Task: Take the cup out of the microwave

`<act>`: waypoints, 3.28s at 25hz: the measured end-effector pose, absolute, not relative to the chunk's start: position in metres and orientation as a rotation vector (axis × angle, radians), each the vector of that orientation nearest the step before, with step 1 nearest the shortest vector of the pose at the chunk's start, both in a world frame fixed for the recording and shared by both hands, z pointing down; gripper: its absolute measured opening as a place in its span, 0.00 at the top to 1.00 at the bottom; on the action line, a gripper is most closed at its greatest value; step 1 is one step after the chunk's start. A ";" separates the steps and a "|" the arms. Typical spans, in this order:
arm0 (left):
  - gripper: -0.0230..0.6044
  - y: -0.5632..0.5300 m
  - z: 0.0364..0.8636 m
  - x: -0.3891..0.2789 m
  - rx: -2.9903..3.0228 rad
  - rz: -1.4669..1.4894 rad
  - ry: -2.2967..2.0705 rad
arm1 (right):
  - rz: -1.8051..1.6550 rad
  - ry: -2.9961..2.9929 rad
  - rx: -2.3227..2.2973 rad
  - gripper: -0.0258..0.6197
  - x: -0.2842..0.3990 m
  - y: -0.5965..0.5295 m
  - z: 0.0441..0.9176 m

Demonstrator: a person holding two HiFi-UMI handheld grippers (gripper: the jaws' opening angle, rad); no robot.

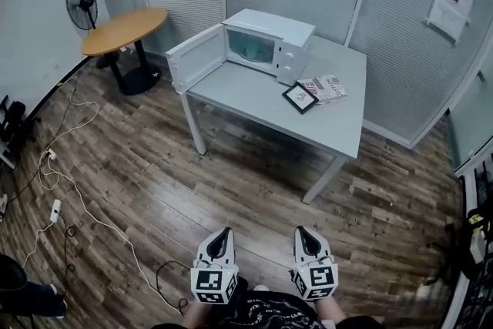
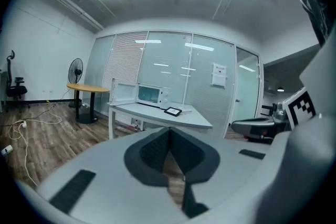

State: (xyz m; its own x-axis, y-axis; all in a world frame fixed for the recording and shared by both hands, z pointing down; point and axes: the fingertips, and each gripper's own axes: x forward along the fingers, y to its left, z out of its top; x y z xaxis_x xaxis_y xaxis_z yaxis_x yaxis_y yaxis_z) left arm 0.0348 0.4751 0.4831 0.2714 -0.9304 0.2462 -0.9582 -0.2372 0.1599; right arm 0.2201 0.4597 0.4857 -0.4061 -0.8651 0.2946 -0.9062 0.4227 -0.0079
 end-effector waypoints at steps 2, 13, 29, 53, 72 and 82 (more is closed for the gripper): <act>0.95 0.463 0.486 0.025 2.269 0.146 -1.727 | 0.244 -2.420 1.528 0.95 0.209 0.452 0.489; 0.95 0.393 0.486 -0.011 2.378 0.162 -1.608 | 0.232 -2.371 1.609 0.95 0.164 0.404 0.487; 0.95 0.349 0.500 -0.027 2.358 0.193 -1.617 | 0.318 -2.360 1.622 0.95 0.162 0.349 0.506; 0.95 0.144 0.504 0.028 2.169 0.192 -1.740 | 0.323 -2.523 1.413 0.95 0.210 0.103 0.506; 0.95 0.059 0.518 0.023 2.188 0.228 -1.724 | 0.370 -2.505 1.384 0.95 0.194 0.031 0.522; 0.95 -0.024 0.517 -0.022 2.276 0.254 -1.658 | 0.389 -2.438 1.470 0.95 0.158 -0.034 0.525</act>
State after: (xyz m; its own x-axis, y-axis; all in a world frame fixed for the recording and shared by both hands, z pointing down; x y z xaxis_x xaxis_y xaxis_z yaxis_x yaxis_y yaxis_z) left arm -0.0219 -0.0241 0.5174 0.3131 -0.8933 0.3226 -0.9489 -0.2798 0.1462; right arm 0.1578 -0.0340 0.5252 -0.4503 -0.8168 0.3606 -0.8884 0.4501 -0.0899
